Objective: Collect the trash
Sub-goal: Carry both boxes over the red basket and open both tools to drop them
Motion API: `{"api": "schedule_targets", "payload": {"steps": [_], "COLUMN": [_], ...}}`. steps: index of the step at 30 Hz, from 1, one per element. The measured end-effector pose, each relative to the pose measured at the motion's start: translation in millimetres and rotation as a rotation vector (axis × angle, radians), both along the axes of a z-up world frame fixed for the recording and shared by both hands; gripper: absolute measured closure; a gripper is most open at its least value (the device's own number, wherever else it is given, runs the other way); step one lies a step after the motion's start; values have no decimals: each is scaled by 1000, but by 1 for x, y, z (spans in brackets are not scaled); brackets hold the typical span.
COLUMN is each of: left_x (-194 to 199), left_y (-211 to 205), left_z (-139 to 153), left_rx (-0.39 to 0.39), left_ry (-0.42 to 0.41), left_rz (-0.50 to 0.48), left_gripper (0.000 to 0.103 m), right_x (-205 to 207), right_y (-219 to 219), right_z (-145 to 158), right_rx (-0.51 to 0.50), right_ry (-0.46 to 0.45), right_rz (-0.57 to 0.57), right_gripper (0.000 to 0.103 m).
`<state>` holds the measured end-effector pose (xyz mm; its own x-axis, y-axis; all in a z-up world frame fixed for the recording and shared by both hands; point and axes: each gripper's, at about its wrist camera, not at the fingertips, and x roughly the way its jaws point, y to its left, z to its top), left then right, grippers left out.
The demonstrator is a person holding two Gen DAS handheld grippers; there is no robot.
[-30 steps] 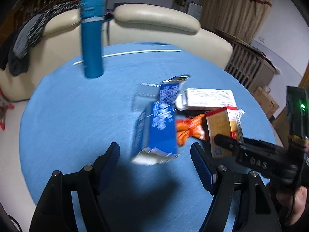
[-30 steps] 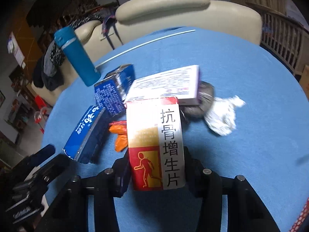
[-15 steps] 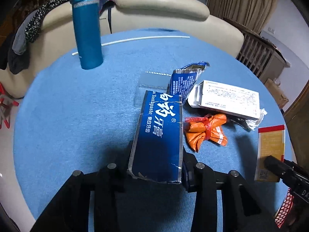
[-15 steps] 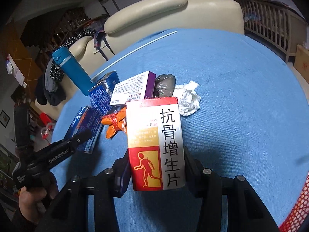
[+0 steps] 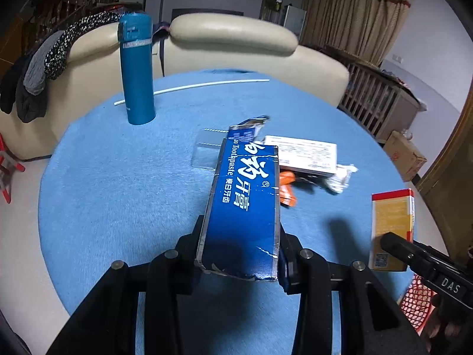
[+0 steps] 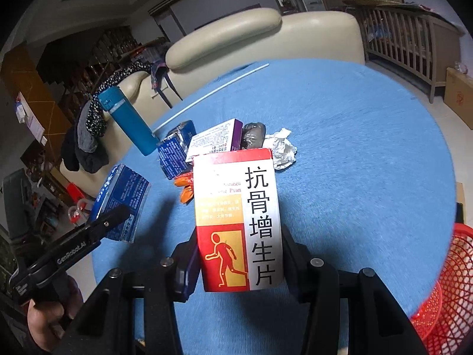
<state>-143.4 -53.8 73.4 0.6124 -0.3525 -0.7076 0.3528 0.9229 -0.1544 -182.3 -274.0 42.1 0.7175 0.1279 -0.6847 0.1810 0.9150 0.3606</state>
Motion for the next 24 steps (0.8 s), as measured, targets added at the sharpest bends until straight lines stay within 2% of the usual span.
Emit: {"api": "schedule_targets", "payload": {"steps": [13,24], "left_x": [-57,-85], "left_y": [-13,-32], "left_z": [44,64], "left_rx": [-41,-52], "left_ry": [-124,-183], "left_rz": [-81,-157], "left_gripper": [61,61], "right_x": [-58,-107], "right_y": [-4,-28], "right_z": [35,55], "right_rx": [-27,-36], "right_ry": [-97,-163], "right_rz": [-60,-144], "right_gripper": [53,53]}}
